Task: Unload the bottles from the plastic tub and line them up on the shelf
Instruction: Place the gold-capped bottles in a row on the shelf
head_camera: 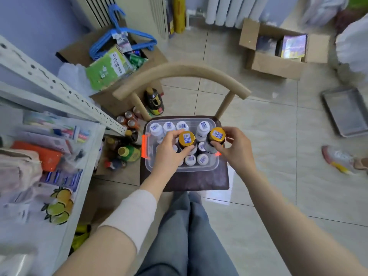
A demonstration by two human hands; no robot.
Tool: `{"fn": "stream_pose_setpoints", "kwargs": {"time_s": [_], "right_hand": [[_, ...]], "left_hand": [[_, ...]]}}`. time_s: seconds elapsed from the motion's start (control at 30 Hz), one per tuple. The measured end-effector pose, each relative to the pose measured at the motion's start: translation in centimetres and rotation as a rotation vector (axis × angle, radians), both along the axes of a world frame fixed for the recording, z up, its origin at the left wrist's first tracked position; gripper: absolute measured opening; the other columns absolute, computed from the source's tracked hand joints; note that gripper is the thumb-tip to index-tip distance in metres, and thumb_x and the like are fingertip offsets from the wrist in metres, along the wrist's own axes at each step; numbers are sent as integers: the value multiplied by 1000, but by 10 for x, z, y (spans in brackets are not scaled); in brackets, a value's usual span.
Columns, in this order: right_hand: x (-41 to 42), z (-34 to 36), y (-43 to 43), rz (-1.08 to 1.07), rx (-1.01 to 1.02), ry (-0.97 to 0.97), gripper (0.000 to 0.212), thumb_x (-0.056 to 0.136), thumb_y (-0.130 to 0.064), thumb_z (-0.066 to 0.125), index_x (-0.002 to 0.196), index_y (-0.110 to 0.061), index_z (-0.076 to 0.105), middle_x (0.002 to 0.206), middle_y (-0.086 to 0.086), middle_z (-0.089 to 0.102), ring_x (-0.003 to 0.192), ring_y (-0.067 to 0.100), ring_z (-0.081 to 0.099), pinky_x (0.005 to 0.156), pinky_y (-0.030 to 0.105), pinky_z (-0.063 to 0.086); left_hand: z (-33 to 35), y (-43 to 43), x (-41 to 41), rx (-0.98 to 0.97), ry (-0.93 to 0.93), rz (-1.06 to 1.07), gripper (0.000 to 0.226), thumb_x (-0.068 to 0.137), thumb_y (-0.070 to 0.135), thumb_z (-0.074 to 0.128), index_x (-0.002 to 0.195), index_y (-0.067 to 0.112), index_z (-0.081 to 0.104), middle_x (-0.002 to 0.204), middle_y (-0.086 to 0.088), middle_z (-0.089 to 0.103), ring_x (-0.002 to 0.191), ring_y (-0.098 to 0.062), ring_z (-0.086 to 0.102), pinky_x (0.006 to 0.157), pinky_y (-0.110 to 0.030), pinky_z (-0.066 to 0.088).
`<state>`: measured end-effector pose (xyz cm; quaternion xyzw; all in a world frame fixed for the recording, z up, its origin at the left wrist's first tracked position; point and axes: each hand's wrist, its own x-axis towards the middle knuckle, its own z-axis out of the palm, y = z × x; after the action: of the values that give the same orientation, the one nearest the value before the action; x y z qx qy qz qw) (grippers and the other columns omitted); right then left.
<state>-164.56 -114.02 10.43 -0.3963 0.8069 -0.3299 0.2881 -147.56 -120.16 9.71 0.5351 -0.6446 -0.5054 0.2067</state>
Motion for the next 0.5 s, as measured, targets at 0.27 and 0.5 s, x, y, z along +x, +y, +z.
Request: {"fn": "stream_pose_setpoints", "kwargs": {"time_s": [0.27, 0.5], "right_hand": [[-10, 121, -19, 52, -156, 38, 46, 72, -14, 77, 112, -1, 58, 100, 6, 62, 86, 11, 55, 67, 5, 48], [-2, 196, -13, 222, -250, 145, 45, 72, -25, 76, 111, -9, 60, 96, -3, 60, 86, 7, 55, 71, 12, 41]], "left_hand": [[113, 5, 17, -129, 101, 20, 38, 74, 18, 75, 106, 22, 56, 93, 22, 58, 89, 8, 56, 82, -7, 45], [190, 54, 43, -216, 181, 27, 33, 72, 17, 75, 92, 37, 57, 93, 20, 63, 88, 10, 61, 82, -12, 50]]}}
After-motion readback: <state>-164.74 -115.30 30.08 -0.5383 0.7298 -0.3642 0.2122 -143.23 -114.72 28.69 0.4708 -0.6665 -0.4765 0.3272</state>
